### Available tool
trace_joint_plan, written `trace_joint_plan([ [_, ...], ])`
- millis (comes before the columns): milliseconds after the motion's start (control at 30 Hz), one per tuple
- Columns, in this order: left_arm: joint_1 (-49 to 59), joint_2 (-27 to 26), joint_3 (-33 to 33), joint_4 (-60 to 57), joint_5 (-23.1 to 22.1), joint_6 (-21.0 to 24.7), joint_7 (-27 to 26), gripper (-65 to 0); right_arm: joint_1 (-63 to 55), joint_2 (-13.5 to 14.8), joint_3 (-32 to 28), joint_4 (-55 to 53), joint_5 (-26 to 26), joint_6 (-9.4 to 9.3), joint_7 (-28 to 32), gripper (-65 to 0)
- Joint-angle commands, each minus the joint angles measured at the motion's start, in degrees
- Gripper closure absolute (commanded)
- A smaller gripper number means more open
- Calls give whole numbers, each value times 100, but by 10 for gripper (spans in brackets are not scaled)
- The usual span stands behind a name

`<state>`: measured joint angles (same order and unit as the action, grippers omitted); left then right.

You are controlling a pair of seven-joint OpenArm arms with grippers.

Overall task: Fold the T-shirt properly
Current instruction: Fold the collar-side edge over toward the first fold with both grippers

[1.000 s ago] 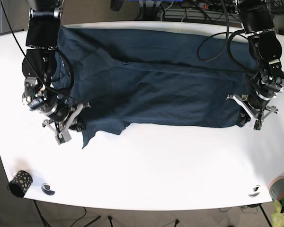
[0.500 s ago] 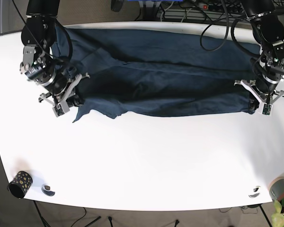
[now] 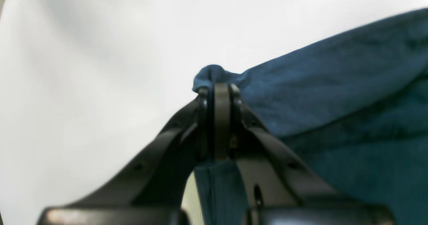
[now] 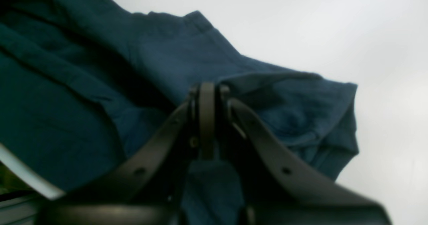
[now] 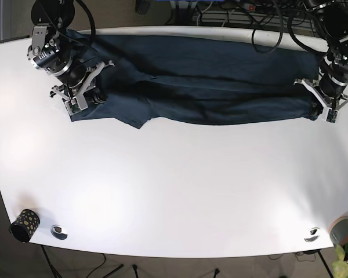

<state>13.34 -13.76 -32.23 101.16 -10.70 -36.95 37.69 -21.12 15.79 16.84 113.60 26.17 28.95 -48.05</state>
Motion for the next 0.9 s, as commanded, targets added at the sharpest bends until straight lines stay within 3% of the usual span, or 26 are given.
trace_joint_plan([
  [0, -20, -97, -140, 86, -51, -2, -160, 0, -90, 69, 61, 117, 244, 11, 133, 0],
  [200, 103, -123, -333, -169, -51, -11, -160, 0, -362, 69, 553, 90, 613, 2, 133, 0],
  [533, 463, -246, -307, -345, -51, -11, -160, 0, -723, 69, 553, 73, 657, 2, 133, 0],
  [667, 622, -255, -324, -407, -42, -11, -160, 0, -881, -168, 580, 55, 622, 11, 133, 0],
  [867, 701, -255, -316, -547, -42, -11, -152, 0, -969, -247, 553, -112, 622, 2, 133, -17],
])
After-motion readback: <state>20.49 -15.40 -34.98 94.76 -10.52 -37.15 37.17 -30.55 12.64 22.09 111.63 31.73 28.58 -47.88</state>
